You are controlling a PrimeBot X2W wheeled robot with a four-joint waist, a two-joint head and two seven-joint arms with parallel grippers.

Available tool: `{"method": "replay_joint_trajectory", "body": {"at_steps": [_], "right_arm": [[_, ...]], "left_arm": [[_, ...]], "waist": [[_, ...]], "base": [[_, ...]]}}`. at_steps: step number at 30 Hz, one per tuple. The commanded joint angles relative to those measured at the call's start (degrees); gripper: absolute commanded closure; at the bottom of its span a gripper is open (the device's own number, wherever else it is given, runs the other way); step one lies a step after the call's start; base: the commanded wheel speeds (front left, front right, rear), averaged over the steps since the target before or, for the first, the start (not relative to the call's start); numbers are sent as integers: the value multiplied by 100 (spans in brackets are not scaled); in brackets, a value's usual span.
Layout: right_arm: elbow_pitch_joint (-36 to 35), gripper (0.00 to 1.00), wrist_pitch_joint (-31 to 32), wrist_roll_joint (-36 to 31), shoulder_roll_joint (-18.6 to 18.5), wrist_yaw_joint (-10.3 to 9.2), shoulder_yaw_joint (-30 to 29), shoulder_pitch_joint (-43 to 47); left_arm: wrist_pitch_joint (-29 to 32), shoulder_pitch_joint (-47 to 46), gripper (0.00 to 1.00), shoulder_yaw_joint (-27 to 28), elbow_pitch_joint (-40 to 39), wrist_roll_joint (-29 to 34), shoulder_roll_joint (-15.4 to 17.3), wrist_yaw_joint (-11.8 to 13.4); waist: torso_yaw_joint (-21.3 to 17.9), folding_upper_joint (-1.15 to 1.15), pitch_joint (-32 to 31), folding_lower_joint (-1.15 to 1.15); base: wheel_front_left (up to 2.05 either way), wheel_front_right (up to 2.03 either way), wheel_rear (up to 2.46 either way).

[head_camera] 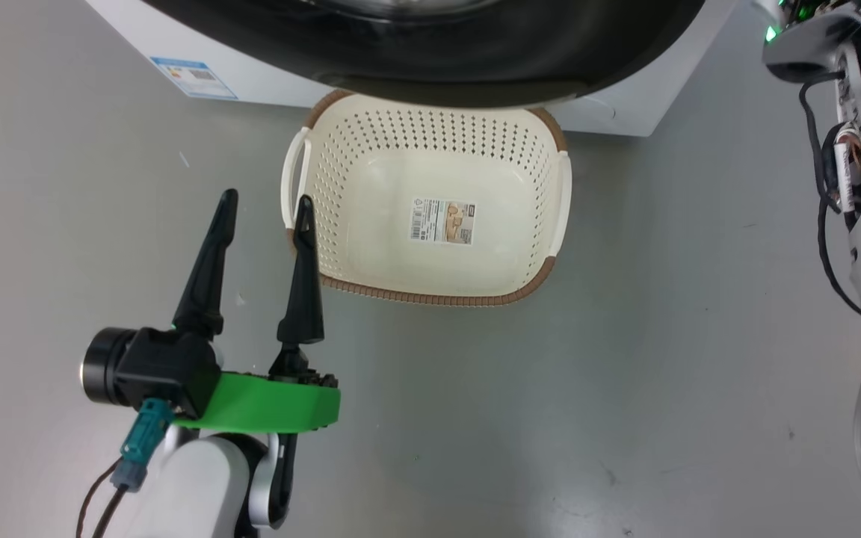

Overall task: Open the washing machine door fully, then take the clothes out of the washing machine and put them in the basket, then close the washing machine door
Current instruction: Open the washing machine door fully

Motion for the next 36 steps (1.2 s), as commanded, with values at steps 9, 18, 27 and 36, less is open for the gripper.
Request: {"method": "replay_joint_trajectory", "body": {"at_steps": [9,18,27,36], "right_arm": [[-197,100,170,264,240,41,317,477],[-407,100,270,685,240,41,575,1110],[-597,100,176,1090,240,41,892,1742],[-943,100,147,1342,240,41,1198,2382]], "left_arm": [[44,220,0,196,-154,-87,227,99],[134,462,0,225,-190,-221,289,126],[241,728,0,232,-219,-297,372,170],[363,964,0,244,-293,-349,459,238]], "waist": [[-38,0,-390,0],[3,0,-841,0],[152,0,-1302,0],[341,0,-1676,0]], "base": [[0,0,0],[0,0,0],[0,0,0],[0,0,0]]}}
